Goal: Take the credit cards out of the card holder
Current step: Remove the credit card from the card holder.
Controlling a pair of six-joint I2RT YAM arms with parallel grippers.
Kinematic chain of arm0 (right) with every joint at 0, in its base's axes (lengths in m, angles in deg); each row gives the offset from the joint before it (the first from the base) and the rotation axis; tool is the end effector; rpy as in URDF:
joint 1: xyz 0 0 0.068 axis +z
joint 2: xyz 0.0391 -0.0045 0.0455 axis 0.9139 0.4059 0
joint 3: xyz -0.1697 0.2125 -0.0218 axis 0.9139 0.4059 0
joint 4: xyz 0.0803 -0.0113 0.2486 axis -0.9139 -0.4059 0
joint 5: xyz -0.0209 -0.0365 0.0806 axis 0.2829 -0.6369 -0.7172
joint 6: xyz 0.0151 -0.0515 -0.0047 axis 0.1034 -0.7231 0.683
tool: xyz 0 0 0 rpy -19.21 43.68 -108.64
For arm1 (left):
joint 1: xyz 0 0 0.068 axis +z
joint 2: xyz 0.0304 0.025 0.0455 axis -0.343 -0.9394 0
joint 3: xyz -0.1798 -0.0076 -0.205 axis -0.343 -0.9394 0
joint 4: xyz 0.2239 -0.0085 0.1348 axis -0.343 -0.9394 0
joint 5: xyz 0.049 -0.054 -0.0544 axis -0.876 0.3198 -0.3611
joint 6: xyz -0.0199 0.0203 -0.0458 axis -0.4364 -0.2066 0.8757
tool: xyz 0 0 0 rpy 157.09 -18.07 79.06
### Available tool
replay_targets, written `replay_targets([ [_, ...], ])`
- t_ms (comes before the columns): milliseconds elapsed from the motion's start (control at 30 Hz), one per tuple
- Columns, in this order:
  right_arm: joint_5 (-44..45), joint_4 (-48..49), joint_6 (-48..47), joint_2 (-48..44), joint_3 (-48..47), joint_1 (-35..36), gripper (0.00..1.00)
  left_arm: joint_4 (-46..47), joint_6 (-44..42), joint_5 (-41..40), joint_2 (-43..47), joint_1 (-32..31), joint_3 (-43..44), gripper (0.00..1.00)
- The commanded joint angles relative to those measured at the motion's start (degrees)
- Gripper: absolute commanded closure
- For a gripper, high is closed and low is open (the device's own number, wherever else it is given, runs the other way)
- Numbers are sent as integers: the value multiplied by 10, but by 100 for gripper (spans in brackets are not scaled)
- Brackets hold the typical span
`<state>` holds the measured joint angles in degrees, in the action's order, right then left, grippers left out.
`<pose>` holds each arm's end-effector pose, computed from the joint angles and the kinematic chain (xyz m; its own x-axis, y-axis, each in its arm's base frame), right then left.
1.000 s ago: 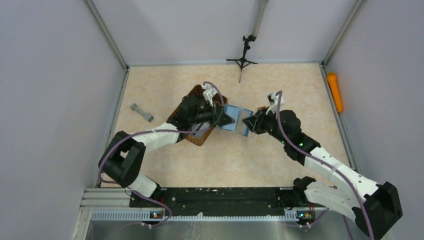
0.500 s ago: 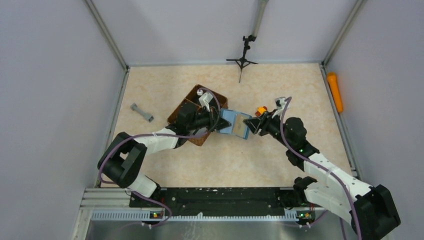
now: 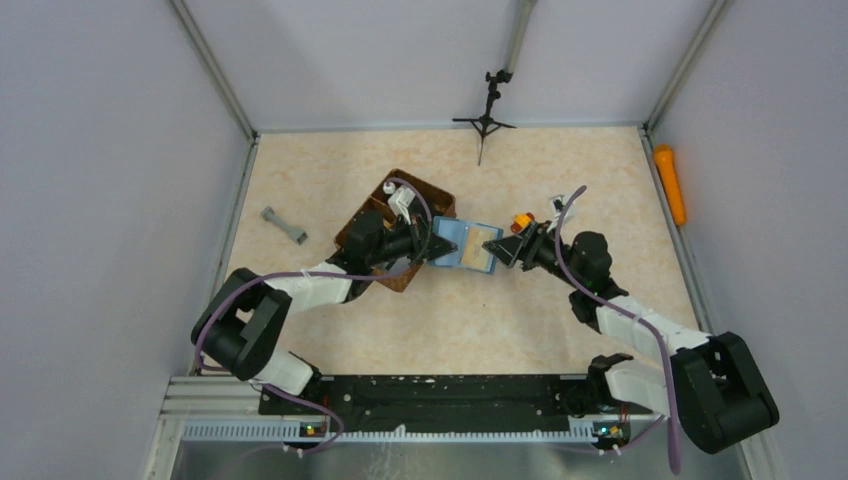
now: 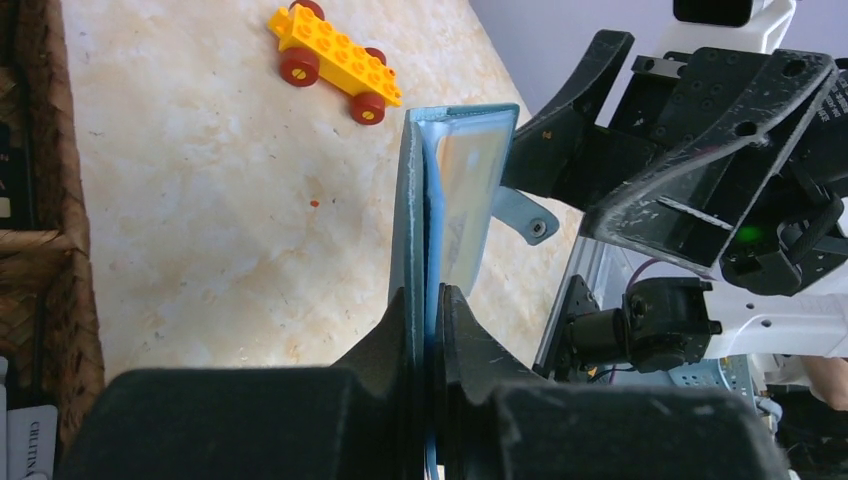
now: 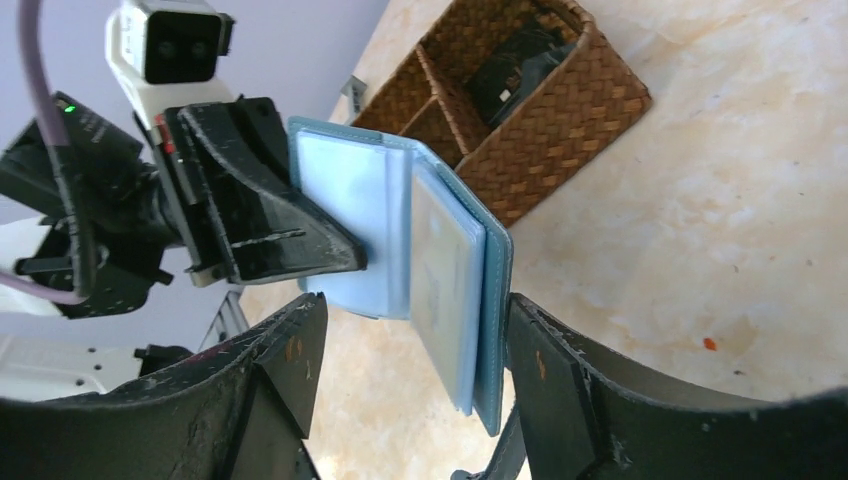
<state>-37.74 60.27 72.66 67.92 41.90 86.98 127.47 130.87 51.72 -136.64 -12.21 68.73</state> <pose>0.2052 0.0953 0.2145 -0.5606 0.4367 -0.7036 -0.4785 0.5226 0.7056 0.2507 -0.1804 0.2131 -0.7032 -0.2364 -0.6705 0.5656 0.3854 -0.7291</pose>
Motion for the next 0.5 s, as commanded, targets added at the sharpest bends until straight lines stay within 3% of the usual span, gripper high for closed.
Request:
replay_targets([
  [0, -28, 58, 8, 2, 0, -4, 33, 85, 17, -4, 35, 7, -12, 100],
  [67, -28, 58, 7, 6, 0, -4, 33, 97, 19, -3, 41, 7, -20, 100],
  [133, -20, 48, 4, 8, -2, -4, 21, 119, 25, 2, 45, 7, -26, 100],
  [167, -10, 38, 3, 8, -2, -4, 8, 131, 30, 7, 45, 7, -29, 100],
  [200, 1, 28, 1, 8, -3, -5, 6, 144, 35, 12, 46, 8, -31, 100],
  [467, 21, 24, -1, 10, 3, -12, 5, 205, 56, 30, 56, 8, -50, 100],
])
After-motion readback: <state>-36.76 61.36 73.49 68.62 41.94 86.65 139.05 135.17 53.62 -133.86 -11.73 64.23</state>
